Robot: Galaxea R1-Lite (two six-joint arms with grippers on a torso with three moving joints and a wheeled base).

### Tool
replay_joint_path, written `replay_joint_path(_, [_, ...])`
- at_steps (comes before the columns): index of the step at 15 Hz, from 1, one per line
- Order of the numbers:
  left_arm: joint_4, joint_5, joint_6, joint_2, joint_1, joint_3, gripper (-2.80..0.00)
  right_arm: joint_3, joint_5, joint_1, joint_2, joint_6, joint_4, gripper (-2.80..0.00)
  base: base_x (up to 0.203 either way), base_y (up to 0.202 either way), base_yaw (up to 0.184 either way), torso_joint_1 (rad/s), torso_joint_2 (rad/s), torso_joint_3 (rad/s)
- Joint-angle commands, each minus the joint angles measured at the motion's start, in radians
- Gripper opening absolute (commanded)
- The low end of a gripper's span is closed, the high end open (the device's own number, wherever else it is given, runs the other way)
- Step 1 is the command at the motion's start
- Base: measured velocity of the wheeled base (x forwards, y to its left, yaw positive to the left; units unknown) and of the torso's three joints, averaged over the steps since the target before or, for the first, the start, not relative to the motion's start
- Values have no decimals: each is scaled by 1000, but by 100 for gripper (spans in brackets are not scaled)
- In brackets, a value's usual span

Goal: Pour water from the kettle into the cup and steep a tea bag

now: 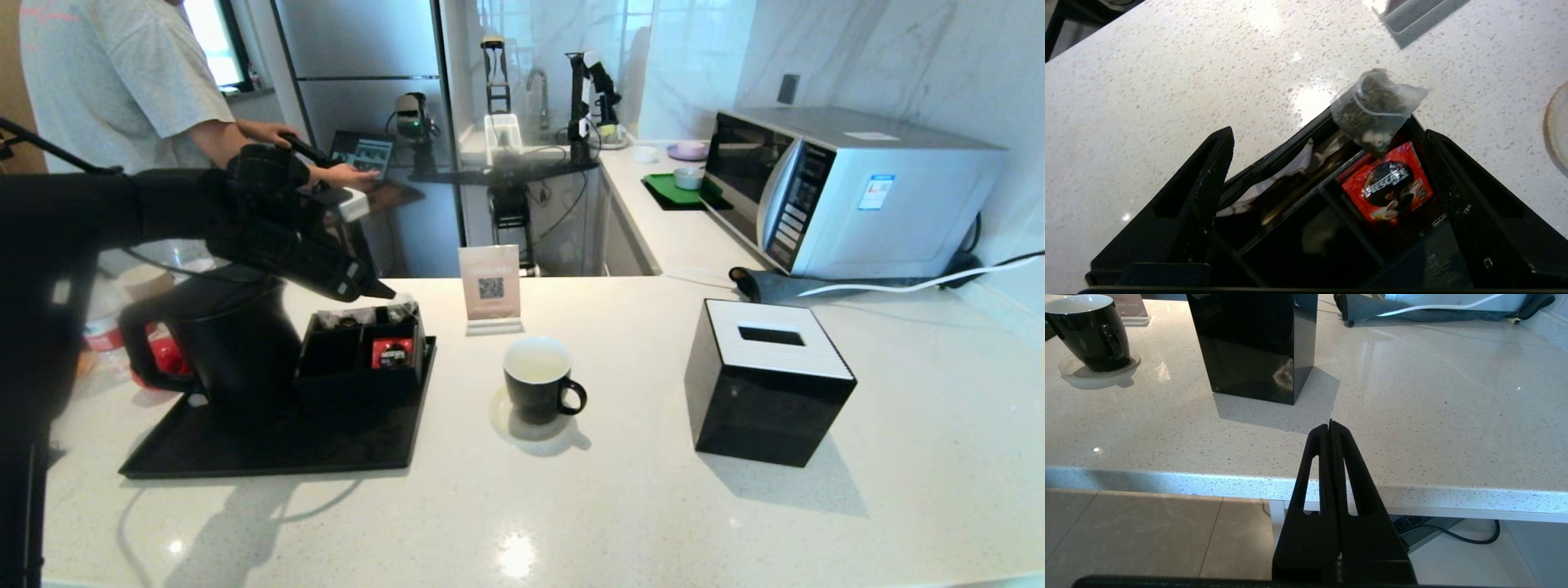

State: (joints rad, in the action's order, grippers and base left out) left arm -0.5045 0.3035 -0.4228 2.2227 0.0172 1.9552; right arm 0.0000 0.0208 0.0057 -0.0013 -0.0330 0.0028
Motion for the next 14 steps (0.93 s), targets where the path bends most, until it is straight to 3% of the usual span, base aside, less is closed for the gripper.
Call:
replay_joint_path(1, [-3,35,-1,31,5,19,0,0,1,0,1,-1,0,-280,0,0,0,0,0,0])
replay_joint_path(14, [-2,62,-5,72,24,17,0,0,1,0,1,-1,0,-280,0,0,0,0,0,0])
